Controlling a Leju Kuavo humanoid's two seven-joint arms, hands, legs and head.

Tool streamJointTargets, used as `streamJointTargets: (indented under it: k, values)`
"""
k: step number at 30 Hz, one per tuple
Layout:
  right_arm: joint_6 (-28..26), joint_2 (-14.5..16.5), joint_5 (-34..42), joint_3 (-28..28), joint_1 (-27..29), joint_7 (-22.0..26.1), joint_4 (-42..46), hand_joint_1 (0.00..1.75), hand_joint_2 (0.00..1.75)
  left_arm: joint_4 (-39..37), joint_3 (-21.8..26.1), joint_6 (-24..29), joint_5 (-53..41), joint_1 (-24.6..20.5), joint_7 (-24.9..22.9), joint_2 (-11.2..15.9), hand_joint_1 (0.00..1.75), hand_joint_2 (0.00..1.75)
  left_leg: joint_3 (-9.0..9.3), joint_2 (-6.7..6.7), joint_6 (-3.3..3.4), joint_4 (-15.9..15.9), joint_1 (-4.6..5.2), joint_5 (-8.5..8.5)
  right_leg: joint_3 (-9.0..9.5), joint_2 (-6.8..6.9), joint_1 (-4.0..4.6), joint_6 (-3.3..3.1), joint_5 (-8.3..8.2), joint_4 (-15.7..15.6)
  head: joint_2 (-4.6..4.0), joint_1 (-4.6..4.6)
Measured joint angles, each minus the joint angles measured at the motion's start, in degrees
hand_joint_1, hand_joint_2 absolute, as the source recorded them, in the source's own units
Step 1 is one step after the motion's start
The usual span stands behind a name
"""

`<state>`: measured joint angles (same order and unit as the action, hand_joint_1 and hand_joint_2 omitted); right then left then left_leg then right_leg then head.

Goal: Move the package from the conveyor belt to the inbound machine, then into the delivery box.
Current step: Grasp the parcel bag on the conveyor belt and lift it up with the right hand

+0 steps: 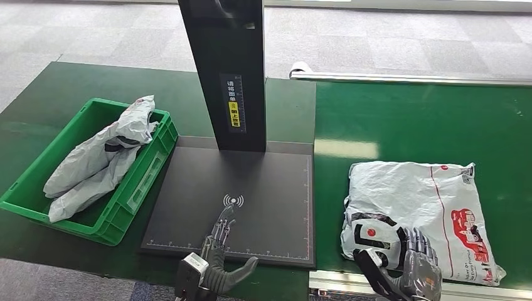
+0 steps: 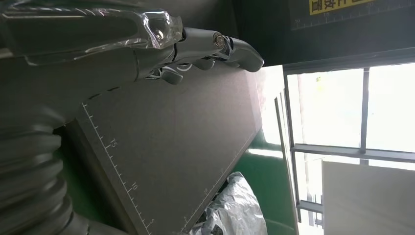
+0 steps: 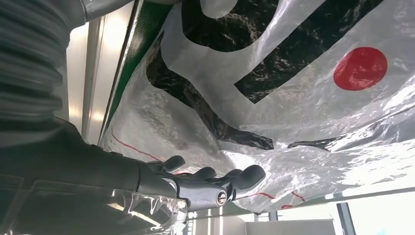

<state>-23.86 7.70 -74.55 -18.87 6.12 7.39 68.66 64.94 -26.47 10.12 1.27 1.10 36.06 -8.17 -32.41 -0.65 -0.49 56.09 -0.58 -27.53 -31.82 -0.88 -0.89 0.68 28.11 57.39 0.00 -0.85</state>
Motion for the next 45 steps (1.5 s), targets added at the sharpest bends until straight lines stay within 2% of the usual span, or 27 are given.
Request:
streamJointTargets:
  k: [13,17,24,31,38,45]
  values:
    - [-2.74,-0.22,7.93,5.36,-4.90,2.92,-10.84,0.00,1.75,-0.87,-0.24,0.04,0.30,-0.66,0.62,0.01,0.00,1.75,0.01,0.01,0.00,0.00,0.00,0.01,0.00,-0.01,0.00,-0.01,-0.01,0.00,0.00,-0.01]
    - [-5.29,-0.69,10.46,5.88,-7.42,4.52,-15.89,1.75,1.75,-1.14,-0.62,0.27,1.05,-0.82,1.23,0.17,0.00,1.75,0.02,0.01,0.01,0.00,0.00,0.01,0.02,-0.01,0.00,0.00,-0.01,0.00,0.00,0.00]
    - [-7.11,-2.35,14.68,5.84,-11.68,7.78,-22.74,1.75,1.75,-1.63,-1.74,0.17,1.18,-1.38,1.42,0.52,0.00,1.75,0.10,0.01,0.02,0.03,0.00,0.02,0.07,-0.01,0.00,0.01,-0.04,0.00,0.00,0.00]
    - [-7.93,-2.74,15.39,5.83,-12.22,8.02,-21.97,1.75,1.75,-2.20,-1.87,0.01,1.07,-1.87,1.33,0.49,0.00,1.75,0.13,0.00,0.02,0.03,0.00,0.02,0.10,0.00,0.00,0.01,-0.04,0.00,0.00,0.00]
    - [-7.64,-2.25,14.22,6.23,-6.62,5.84,-8.45,1.75,1.75,-2.27,-1.80,1.05,0.60,-1.93,1.60,0.63,0.00,1.75,0.05,-0.06,0.02,0.03,0.01,0.02,0.09,0.03,-0.01,0.01,-0.04,0.00,0.00,0.01]
    - [-5.68,-1.69,11.41,9.19,3.23,4.52,20.27,1.75,1.75,-1.21,-1.04,5.73,-1.28,-0.95,1.61,0.59,0.00,1.75,-0.02,-0.07,0.02,0.01,0.01,0.01,0.01,0.05,-0.01,0.01,-0.03,0.00,0.00,-0.01]
